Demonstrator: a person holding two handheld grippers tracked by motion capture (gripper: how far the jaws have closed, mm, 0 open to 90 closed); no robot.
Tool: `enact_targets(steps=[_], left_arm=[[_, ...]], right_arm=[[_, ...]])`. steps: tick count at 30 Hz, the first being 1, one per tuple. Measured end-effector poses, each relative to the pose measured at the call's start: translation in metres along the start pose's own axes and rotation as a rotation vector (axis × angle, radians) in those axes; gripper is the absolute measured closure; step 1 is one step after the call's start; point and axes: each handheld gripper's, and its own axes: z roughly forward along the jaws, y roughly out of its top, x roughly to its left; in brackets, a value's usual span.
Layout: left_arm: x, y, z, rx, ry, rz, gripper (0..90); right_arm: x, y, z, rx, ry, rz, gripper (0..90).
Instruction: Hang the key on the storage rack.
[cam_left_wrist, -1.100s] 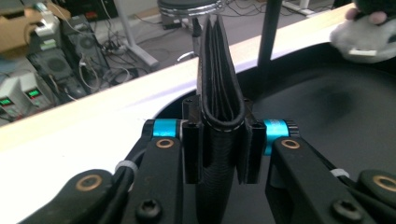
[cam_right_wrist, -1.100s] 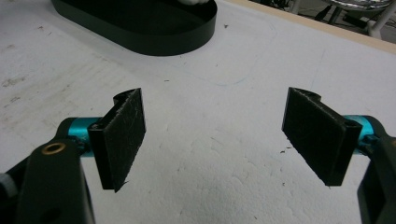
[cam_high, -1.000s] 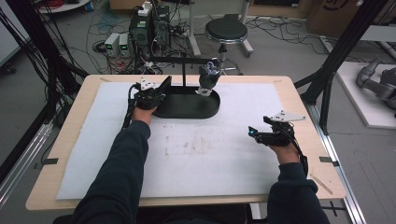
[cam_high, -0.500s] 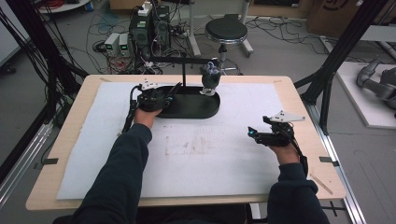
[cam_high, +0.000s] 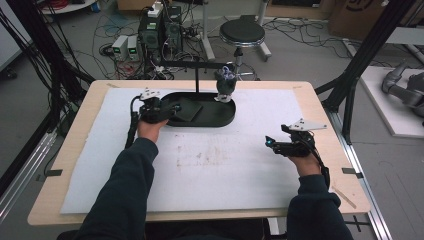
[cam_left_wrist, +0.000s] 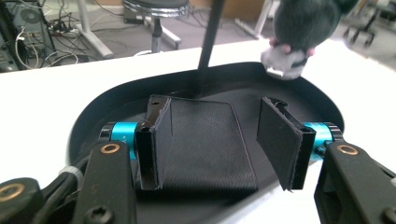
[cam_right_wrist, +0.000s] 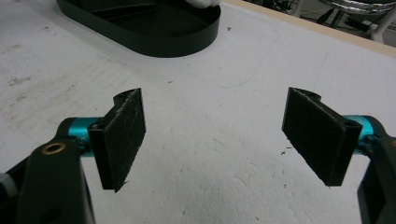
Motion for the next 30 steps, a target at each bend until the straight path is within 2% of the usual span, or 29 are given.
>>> enact_targets(steps=[4,8,12,14,19,22,30], left_arm=[[0.004,-0.005,-0.029,-0.051,0.006,-0.012,26.9],[0.005,-0.008,-0.052,-0.076,0.013,0.024,20.5],[0.004,-0.012,-0.071,-0.101,0.009,0.033,20.2],[0.003,-0.014,-0.080,-0.110,0.006,0.059,20.2],[-0.001,-0.019,-0.101,-0.138,-0.003,0.095,20.4],[-0.002,-0.025,-0.108,-0.141,-0.006,0.110,20.5],[0.001,-0.044,-0.117,-0.137,-0.018,0.095,20.5]], right_arm=[[-0.001,-0.001,0.002,0.014,0.010,-0.006,21.9],[0.001,-0.002,0.003,0.007,0.015,-0.039,21.9],[0.005,-0.002,0.003,0.004,0.022,-0.051,21.8],[0.006,-0.002,0.003,0.010,0.023,-0.055,21.8],[0.006,-0.002,0.003,0.009,0.023,-0.048,21.9],[0.006,-0.002,0.004,0.007,0.017,-0.051,21.9],[0.007,-0.002,0.001,0.006,-0.001,-0.046,21.8]])
